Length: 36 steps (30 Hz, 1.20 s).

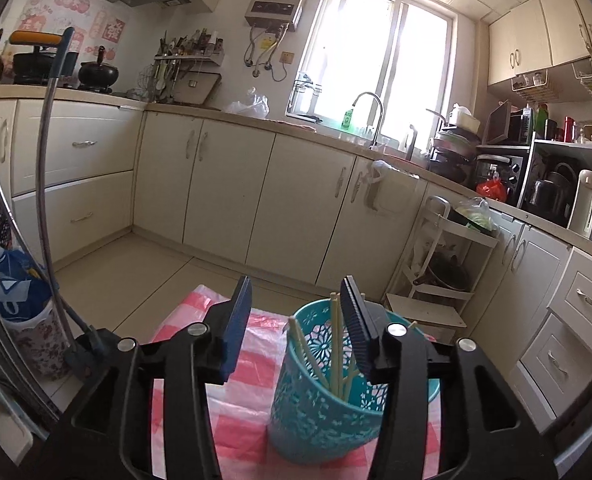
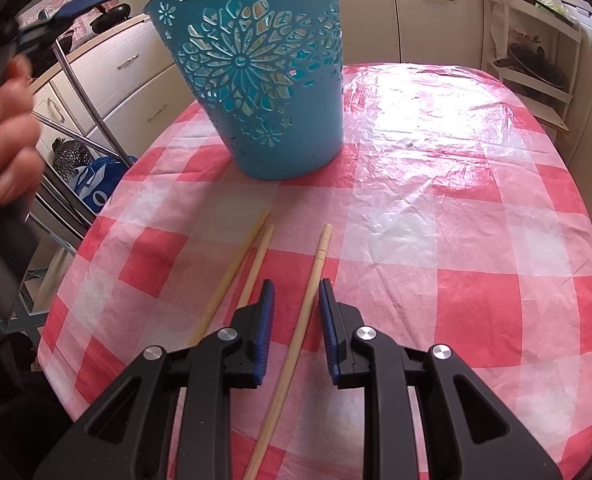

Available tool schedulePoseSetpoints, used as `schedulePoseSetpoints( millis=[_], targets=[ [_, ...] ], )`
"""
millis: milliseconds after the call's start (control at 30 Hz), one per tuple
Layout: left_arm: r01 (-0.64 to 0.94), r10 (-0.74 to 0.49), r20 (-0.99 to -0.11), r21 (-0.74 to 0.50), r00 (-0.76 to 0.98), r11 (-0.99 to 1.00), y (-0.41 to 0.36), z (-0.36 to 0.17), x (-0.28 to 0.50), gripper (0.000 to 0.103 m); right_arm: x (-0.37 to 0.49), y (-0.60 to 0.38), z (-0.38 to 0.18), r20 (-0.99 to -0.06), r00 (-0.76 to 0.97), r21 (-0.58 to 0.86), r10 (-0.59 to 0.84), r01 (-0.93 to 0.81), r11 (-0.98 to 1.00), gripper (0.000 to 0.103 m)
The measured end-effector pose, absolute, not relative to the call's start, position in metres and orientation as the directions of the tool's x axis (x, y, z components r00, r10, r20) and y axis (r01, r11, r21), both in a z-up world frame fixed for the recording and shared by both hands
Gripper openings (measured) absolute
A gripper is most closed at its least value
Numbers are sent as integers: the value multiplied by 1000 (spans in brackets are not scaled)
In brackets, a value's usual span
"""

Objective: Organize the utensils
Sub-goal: 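Move the left gripper back from the basket while the right gripper holds its chopstick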

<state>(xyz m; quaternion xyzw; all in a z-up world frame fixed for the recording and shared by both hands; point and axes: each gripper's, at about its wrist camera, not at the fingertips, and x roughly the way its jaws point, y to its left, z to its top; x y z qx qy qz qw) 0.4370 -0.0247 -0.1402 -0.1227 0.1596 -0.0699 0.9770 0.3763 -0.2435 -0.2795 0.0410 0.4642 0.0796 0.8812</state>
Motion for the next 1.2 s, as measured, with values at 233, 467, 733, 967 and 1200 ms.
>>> schedulePoseSetpoints(
  millis=[233, 467, 733, 967, 1200],
  targets=[
    [85, -179, -349, -267, 920, 960, -11, -140, 427, 59, 372, -234, -282, -805, 579, 70, 128, -122, 990, 23],
    [121, -214, -387, -251, 897, 960, -14, -129, 426, 71, 372, -229, -284, -799, 593, 13, 94, -139, 990, 23],
    [177, -240, -470, -174, 849, 969, -36, -136, 423, 79, 373, -228, -284, -798, 597, 5, 84, -132, 991, 21],
    [244, -272, -503, -122, 821, 962, -46, -138, 409, 81, 374, -235, -284, -796, 602, 19, 73, -95, 995, 9],
    [250, -288, -506, -142, 813, 958, -31, -129, 404, 83, 373, -231, -284, -795, 606, -16, 32, -74, 997, 8]
  ],
)
